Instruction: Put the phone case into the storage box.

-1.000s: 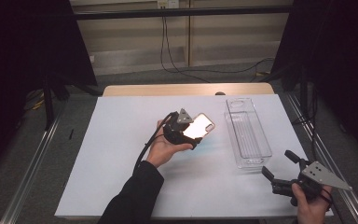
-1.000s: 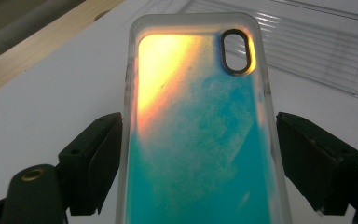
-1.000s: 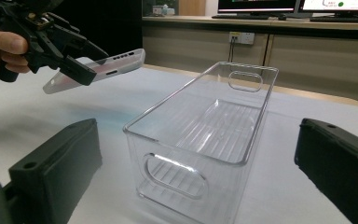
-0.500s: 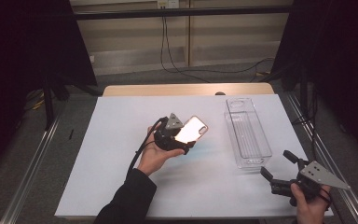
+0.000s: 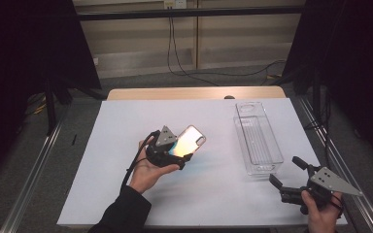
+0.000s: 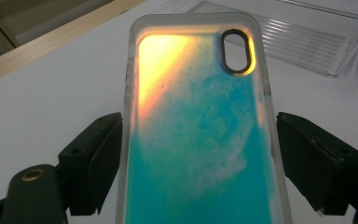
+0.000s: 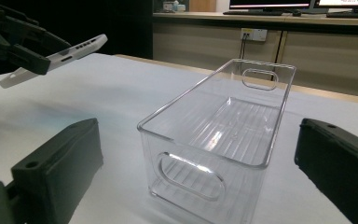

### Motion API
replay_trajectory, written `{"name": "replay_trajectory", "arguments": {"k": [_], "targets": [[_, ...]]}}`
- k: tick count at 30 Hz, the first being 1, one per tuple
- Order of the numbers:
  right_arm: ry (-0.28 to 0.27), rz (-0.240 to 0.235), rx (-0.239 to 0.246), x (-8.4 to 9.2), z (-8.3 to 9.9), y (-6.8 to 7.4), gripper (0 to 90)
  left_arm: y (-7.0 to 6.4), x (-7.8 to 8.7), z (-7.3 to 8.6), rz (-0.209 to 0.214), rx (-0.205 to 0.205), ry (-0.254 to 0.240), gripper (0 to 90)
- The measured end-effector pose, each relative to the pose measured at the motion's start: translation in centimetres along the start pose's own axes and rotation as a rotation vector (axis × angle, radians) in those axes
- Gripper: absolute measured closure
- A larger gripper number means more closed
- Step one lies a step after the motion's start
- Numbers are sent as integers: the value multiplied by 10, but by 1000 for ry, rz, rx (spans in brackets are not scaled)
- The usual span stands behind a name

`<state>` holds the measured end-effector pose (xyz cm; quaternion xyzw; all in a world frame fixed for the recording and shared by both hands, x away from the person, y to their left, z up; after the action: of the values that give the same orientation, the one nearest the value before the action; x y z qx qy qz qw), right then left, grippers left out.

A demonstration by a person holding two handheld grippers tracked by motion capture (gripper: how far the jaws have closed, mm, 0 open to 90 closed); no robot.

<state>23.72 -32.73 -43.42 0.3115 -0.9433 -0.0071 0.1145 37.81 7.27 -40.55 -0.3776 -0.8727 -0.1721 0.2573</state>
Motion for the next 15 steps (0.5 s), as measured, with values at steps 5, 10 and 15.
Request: {"name": "replay_trajectory", "arguments": {"k": [5, 10, 15], "targets": [[3, 8, -3, -2, -1, 2, 0, -1, 9, 8, -10, 10, -1, 173], [19, -5, -2, -7, -6, 11, 0, -5, 21, 17, -33, 14, -23, 173], [17, -40, -30, -15, -10, 20, 0, -11, 32, 20, -51, 6, -53, 173]]}}
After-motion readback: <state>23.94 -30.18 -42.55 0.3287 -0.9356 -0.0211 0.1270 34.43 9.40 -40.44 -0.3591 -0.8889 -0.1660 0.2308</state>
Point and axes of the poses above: each handheld gripper's, and its own axes: x roughly backward along the jaws, z roughly out of its underside, y roughly to its left, the point moved 1 cm from there along -x, roughly forward along the jaws, and after that the axes turned 9 degrees about -z, right-handed, at the moved point
